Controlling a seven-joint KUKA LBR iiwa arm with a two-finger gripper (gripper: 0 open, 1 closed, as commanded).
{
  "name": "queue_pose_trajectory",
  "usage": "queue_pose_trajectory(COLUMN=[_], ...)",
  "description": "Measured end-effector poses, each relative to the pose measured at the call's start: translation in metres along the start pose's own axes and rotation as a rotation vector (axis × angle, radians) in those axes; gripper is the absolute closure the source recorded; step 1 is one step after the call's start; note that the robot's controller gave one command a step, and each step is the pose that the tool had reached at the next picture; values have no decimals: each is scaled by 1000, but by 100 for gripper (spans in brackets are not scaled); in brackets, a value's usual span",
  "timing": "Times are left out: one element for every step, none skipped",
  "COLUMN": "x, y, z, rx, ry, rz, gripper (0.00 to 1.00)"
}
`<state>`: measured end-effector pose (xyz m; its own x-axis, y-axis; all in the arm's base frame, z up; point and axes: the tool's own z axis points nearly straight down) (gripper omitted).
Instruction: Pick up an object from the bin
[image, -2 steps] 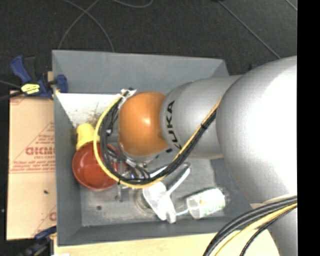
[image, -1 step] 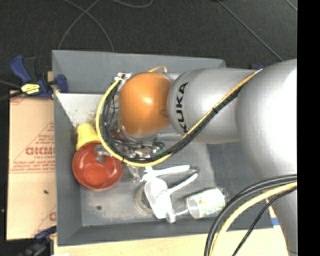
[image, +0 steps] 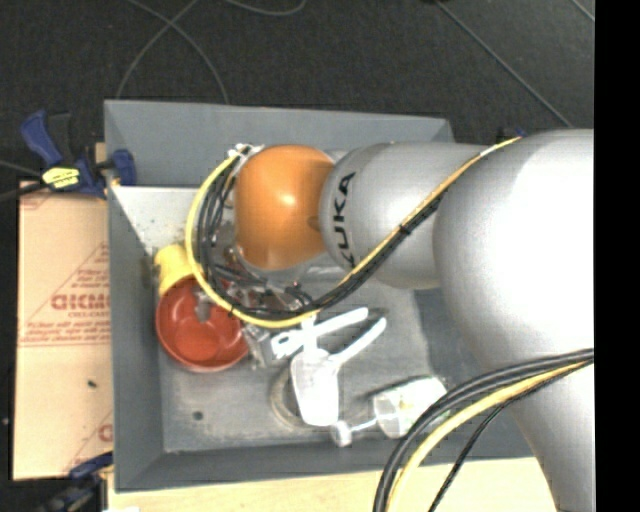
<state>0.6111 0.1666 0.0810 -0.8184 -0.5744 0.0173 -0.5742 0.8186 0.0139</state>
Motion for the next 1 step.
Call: queue_pose_trajectory(x=[8], y=[21], z=[4], rx=[27], ry=[-30], rz=[-590], gripper=[100])
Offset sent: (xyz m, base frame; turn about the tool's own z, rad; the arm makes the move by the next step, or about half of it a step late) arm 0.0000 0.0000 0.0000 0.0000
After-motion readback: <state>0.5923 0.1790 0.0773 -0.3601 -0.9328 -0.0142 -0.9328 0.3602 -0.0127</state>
